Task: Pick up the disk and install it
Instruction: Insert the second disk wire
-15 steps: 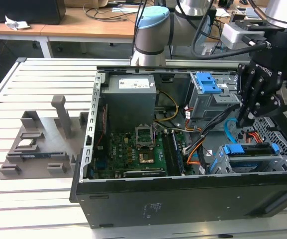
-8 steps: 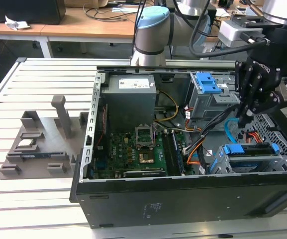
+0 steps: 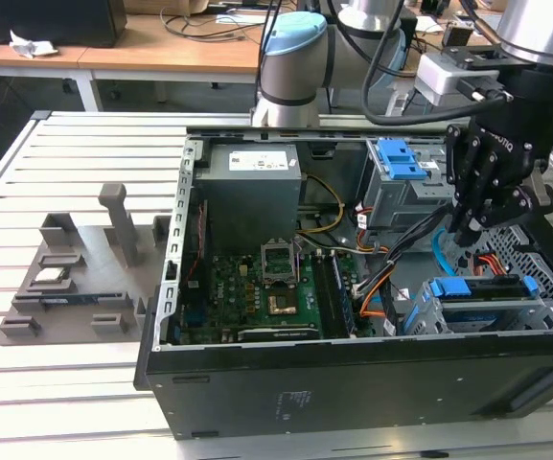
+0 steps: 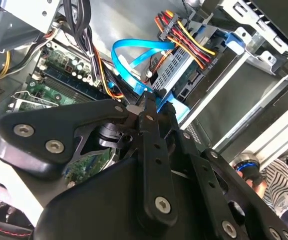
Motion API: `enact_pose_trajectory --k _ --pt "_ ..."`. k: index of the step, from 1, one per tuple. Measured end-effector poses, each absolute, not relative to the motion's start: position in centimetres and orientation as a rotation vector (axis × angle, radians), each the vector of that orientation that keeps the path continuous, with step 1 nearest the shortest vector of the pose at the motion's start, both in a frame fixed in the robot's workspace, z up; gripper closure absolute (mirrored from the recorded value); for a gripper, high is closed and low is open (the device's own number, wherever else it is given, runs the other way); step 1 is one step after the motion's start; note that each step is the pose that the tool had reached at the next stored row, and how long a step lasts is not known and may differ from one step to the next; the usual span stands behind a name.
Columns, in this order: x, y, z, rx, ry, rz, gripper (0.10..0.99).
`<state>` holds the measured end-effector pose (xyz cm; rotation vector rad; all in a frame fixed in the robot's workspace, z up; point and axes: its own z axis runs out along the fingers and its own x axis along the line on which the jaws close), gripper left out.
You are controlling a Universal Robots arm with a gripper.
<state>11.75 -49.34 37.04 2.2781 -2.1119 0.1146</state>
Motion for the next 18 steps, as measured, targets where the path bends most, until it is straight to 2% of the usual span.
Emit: enact_pose_trajectory --k 4,5,6,11,15,18 --pt "11.7 -49.4 37.0 2.278 -2.108 0.118 0.843" --pt "11.7 -49.4 37.0 2.278 -2.108 0.118 0.863" --pt "11.7 -49.4 37.0 2.278 -2.108 0.118 0.929" --pt "11.7 -49.6 37.0 2.278 -2.108 0.118 0.929" --pt "11.7 -51.6 36.9 2.278 -2.107 0.120 0.929" --pt "12.0 -52.1 36.3 2.278 -2.107 0.119 0.929"
